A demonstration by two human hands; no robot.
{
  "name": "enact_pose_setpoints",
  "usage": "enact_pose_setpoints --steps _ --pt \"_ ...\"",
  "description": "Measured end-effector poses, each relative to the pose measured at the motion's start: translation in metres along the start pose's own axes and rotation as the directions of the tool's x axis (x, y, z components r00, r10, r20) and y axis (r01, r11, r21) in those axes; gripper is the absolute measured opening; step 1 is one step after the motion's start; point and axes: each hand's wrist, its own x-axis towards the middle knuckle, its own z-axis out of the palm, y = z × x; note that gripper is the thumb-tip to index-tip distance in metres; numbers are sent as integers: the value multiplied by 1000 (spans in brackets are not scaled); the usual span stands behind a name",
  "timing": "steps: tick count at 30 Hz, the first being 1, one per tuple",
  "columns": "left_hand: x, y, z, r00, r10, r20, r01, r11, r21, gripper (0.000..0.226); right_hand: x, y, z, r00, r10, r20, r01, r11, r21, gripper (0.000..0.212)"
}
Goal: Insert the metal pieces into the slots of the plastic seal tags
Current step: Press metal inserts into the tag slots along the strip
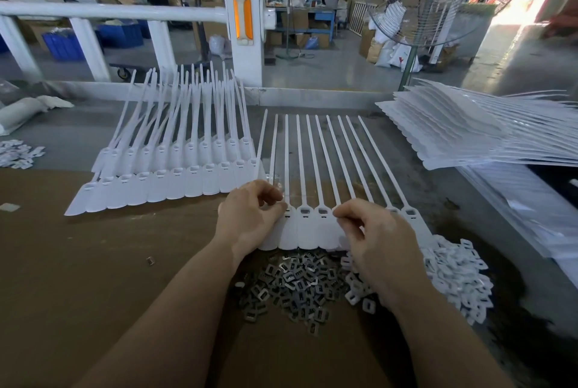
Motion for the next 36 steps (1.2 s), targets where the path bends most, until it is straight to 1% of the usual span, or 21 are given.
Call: enact_pose_setpoints --steps 3,9,11,13,15,18,20,21,23,27,31,36 --pt "-1 -2 0 1000 26 -5 -26 1000 -9 17 -2 0 -6 999 -18 -32 18 1000 -14 14" --pt "-3 0 -2 1000 30 -5 -30 999 -11 13 -3 -3 -12 999 -6 38 9 997 -75 19" --pt "-5 3 -2 999 39 -7 -39 999 -3 13 -3 -2 -11 1000 18 17 -17 998 -68 20" --pt "-9 7 -3 995 96 -13 -96 995 21 16 -3 -2 -9 998 52 -20 -53 997 -62 20" --pt "-13 16 -5 980 195 40 -197 979 54 20 -2 -2 -9 995 75 -66 -79 995 -57 21" --pt "-19 28 -4 914 324 245 -348 936 58 18 -1 -3 -9 986 96 -133 -103 994 -49 20" --pt "-23 34 2 860 374 347 -424 902 79 5 0 -3 -9 984 96 -150 -105 993 -48 19" --pt "-25 36 6 839 390 380 -459 882 109 4 0 -3 -9 984 94 -153 -102 994 -46 19" --pt "-28 37 13 809 395 435 -505 846 171 13 0 -4 -10 984 93 -150 -100 994 -38 19" --pt "-30 40 19 780 391 490 -553 796 246 21 1 -5 -12 989 81 -128 -84 996 -15 17" --pt "-29 39 21 783 380 493 -540 808 235 19 5 -8 -16 993 43 -112 -45 999 -14 15" --pt "-30 36 25 791 395 467 -548 797 255 20 13 -8 -15 1000 26 4 -26 997 -66 15"
